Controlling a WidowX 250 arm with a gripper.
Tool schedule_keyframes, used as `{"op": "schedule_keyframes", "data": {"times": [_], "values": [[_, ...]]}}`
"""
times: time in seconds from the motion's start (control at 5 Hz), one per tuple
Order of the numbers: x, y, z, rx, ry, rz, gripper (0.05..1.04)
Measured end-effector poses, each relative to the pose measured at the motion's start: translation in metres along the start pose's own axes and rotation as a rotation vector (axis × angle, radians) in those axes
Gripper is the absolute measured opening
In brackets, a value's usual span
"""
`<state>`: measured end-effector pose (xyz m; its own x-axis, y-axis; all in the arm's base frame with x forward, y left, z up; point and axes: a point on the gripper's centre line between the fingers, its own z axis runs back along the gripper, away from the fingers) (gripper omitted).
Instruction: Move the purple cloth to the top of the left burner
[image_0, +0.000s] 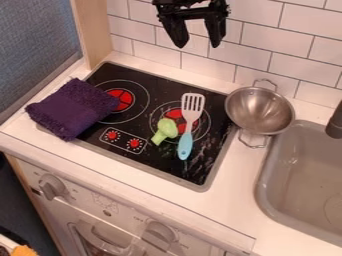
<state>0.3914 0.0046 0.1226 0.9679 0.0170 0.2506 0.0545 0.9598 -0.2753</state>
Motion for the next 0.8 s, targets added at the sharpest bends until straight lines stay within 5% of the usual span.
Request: {"op": "schedule_keyframes", "data": {"times": [0.4,0.6,0.8], "values": [[-0.011,0.024,-0.008,-0.016,0.060,0.006,0.999],[-0.028,0.058,-0.006,0.058,0.104,0.076,0.999],[-0.042,0.086,0.001,0.097,0.091,0.142,0.999]]}}
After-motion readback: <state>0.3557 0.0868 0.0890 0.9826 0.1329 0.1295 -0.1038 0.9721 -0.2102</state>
